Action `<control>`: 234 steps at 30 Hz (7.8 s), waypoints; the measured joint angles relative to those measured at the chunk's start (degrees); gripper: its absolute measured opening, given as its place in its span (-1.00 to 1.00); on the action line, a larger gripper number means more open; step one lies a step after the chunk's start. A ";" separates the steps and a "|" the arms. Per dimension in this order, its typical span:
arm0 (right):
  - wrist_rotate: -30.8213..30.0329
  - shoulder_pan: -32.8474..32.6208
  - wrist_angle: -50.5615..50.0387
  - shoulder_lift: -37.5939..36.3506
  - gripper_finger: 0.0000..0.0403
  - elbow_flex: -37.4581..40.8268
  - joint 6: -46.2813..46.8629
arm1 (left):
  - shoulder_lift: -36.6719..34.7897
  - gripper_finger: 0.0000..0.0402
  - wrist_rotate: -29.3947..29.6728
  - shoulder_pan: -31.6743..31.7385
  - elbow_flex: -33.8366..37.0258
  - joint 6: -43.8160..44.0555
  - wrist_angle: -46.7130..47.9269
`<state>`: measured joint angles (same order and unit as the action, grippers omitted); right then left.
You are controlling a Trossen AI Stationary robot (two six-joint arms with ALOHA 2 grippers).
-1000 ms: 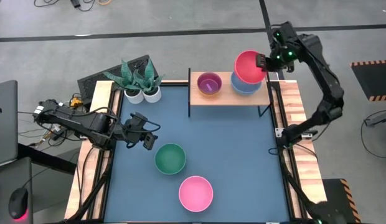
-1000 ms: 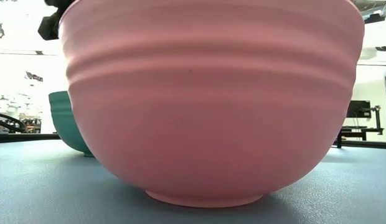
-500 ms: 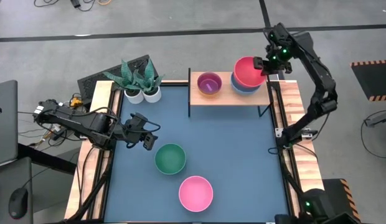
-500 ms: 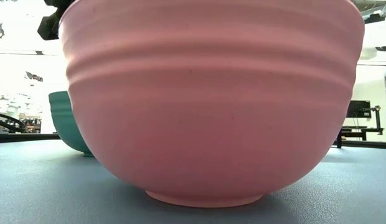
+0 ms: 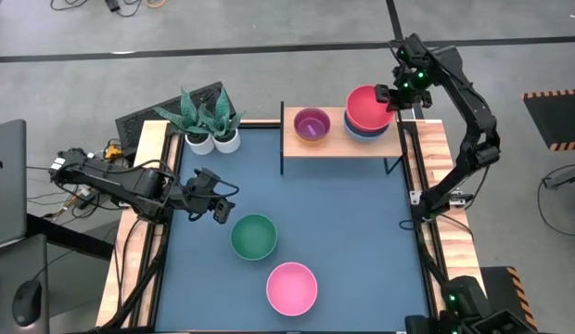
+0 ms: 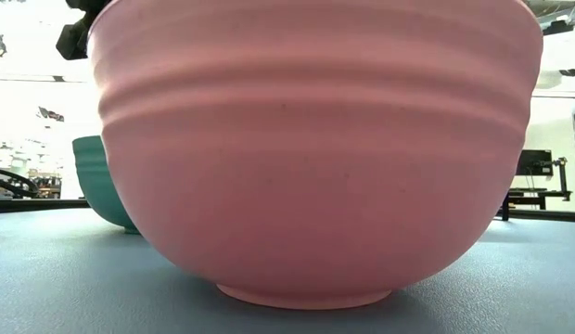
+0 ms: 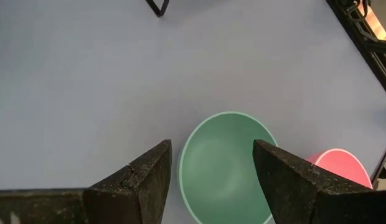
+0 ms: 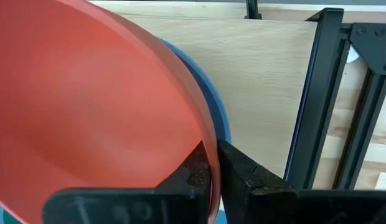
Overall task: Place and stack bowls onto a shelf
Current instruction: Stack the orange bowl on top of the blue bowl on the shelf, then stack the green bowl on top of the pink bowl on the shelf
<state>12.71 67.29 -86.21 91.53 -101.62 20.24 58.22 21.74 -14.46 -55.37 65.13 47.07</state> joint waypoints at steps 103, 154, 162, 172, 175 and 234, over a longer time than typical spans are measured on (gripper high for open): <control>-15.85 -5.38 -2.07 5.29 -0.87 -8.78 -5.30 | 0.01 0.04 2.73 0.00 0.00 -1.57 0.01; -12.72 -64.35 31.73 10.76 -0.60 -8.44 -14.00 | 0.00 0.04 3.19 0.00 0.02 -1.11 0.33; -8.66 -65.88 38.12 20.71 -0.45 -8.42 -14.72 | 0.02 0.04 2.67 -0.02 0.04 -0.38 4.39; -6.71 -69.30 43.59 24.87 -0.20 -7.33 -15.80 | 0.02 0.04 2.04 -0.02 0.07 2.16 16.58; -6.75 -69.91 44.12 25.88 -0.13 -6.61 -15.73 | 0.00 0.04 1.45 -0.01 0.07 4.34 19.54; -17.71 -69.78 46.49 36.24 -0.37 -6.86 0.82 | 0.00 0.04 2.78 -0.01 0.09 -3.81 22.45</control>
<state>-5.00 -2.49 -39.72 127.76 -108.49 21.06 58.22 24.51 -14.47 -55.29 61.32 69.52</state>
